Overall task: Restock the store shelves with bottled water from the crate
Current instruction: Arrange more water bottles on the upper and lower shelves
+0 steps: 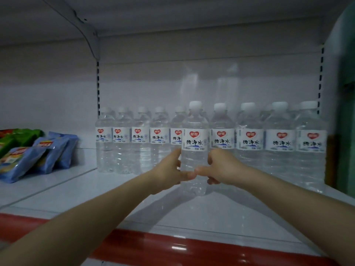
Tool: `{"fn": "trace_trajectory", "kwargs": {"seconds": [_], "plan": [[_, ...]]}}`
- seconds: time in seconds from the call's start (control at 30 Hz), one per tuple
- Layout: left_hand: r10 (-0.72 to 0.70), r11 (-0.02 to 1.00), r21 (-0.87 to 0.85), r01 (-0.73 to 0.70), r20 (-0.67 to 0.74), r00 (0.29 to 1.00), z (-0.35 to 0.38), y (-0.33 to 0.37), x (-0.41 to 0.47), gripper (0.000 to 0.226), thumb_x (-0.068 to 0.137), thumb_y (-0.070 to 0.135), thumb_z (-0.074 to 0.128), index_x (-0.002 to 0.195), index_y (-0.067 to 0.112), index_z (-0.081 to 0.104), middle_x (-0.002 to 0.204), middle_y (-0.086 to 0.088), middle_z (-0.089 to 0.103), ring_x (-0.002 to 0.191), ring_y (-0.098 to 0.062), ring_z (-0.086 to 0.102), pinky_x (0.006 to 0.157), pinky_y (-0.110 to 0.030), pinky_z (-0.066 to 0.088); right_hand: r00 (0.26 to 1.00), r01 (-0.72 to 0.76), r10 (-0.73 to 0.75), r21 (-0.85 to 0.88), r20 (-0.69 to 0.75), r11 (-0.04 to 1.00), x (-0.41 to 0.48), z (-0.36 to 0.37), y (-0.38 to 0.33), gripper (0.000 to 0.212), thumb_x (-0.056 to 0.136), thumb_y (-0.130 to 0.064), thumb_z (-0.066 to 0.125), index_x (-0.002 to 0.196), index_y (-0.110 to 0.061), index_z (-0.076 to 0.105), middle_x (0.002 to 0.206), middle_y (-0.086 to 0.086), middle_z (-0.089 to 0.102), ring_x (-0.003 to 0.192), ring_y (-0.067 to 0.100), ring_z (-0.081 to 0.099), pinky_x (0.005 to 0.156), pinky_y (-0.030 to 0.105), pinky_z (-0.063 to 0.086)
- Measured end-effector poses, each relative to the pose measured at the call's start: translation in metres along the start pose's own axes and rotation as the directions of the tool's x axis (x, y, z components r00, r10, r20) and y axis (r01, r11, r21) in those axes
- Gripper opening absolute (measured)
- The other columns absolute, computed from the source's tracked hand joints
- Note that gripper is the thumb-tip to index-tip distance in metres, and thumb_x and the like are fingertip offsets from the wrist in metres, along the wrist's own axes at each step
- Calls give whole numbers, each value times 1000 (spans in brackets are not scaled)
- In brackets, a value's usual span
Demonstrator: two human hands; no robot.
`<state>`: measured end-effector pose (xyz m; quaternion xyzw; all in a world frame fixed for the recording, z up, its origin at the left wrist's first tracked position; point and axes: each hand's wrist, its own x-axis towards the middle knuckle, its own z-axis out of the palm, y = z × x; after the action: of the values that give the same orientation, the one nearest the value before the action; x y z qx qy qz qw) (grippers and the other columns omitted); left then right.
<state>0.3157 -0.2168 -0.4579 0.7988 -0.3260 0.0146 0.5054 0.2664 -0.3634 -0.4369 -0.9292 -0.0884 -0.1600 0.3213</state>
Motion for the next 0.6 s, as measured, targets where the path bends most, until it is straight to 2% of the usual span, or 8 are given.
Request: {"fn": "trace_trajectory", "kwargs": {"seconds": [0.07, 0.13, 0.2, 0.33, 0.4, 0.5, 0.6], "plan": [[-19, 1000, 24, 19, -2, 1000, 2, 1, 5, 53, 85, 6, 64, 129, 24, 41, 93, 13, 53, 93, -15, 54, 67, -20, 47, 998, -58, 58, -25, -17, 998, 3, -3, 0, 7, 88, -16, 62, 93, -19, 57, 62, -6, 57, 54, 14, 59, 53, 21, 49], [-45, 998, 46, 46, -10, 999, 4, 2, 11, 49, 85, 5, 64, 127, 19, 44, 91, 12, 54, 90, -14, 55, 67, -20, 48, 993, -97, 91, -78, -77, 992, 5, 0, 3, 25, 89, -16, 61, 67, -15, 48, 50, -7, 56, 47, 13, 59, 53, 24, 49], [-72, 994, 82, 74, -23, 997, 5, 4, 17, 45, 85, 7, 65, 125, 16, 47, 89, 10, 55, 83, -11, 56, 68, -22, 48, 986, -132, 122, -95, -112, 987, 6, 5, 5, 35, 91, -15, 59, 60, -16, 43, 56, 1, 58, 57, 22, 65, 61, 33, 54], [-120, 982, 137, 133, -99, 988, 10, 0, 30, 42, 82, 13, 69, 122, 13, 53, 107, -7, 65, 97, -27, 62, 77, -35, 52, 971, -147, 120, -123, -207, 981, 12, 14, 14, 34, 91, -16, 57, 60, -14, 42, 80, 18, 66, 77, 34, 69, 73, 42, 57], [-126, 979, 144, 144, -127, 984, 11, -2, 33, 39, 82, 13, 70, 118, 13, 56, 107, -11, 66, 97, -30, 63, 78, -36, 52, 966, -139, 107, -123, -237, 983, 16, 17, 17, 33, 90, -17, 58, 61, -13, 43, 88, 22, 67, 84, 36, 67, 79, 44, 54], [-136, 984, 99, 151, -140, 981, 12, -7, 38, 34, 81, 11, 70, 114, 9, 61, 102, -10, 67, 83, -21, 61, 73, -32, 50, 960, -135, 111, -74, -257, 988, 19, 21, 22, 23, 89, -17, 59, 70, -5, 55, 89, 25, 67, 85, 38, 66, 78, 45, 54], [-128, 985, 98, 143, -145, 981, 13, -9, 39, 31, 82, 12, 70, 112, 9, 64, 95, -8, 67, 73, -13, 55, 69, -26, 47, 954, -133, 111, -61, -278, 989, 21, 26, 28, 26, 90, -20, 58, 84, 5, 61, 87, 25, 67, 84, 38, 65, 77, 47, 54]]}}
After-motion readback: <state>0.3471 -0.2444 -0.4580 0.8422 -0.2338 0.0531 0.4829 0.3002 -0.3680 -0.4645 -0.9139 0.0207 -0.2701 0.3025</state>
